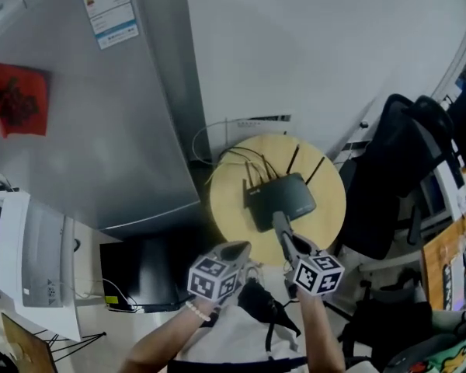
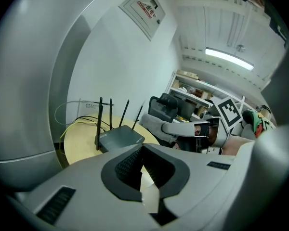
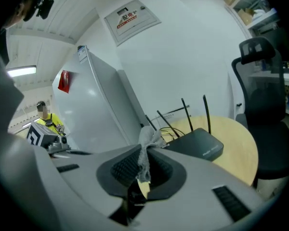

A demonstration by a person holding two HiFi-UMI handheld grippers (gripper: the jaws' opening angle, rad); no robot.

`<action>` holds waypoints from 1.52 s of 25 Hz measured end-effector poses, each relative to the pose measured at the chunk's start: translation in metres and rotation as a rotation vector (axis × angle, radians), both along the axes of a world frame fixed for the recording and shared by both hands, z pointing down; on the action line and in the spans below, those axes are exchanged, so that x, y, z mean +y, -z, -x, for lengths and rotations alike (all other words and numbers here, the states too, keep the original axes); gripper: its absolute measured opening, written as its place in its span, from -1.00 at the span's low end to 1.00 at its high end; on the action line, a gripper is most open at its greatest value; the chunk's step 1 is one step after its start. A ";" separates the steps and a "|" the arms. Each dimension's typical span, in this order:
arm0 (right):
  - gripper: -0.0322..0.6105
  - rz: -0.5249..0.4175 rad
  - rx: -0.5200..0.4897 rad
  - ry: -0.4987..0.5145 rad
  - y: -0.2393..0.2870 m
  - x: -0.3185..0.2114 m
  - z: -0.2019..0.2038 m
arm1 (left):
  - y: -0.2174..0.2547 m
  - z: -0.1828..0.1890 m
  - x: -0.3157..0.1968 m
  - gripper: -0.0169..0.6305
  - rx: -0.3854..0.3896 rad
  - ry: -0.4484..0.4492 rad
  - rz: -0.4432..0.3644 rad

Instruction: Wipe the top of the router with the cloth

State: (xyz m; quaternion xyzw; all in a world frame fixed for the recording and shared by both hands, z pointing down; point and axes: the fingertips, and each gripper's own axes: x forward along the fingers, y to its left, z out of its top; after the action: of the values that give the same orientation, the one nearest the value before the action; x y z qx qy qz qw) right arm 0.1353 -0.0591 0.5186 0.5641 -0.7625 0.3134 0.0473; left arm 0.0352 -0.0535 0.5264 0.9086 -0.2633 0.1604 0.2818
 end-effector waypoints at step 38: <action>-0.80 0.306 0.403 0.457 -0.185 -0.201 0.021 | -0.094 -0.030 -0.120 -0.95 -0.051 0.301 0.195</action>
State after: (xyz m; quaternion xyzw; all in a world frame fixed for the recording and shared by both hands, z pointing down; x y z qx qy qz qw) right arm 0.1142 -0.2603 0.7037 0.4157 -0.7886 0.2877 0.3500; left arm 0.0656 -0.1732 0.6207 0.8230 -0.3866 0.1643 0.3824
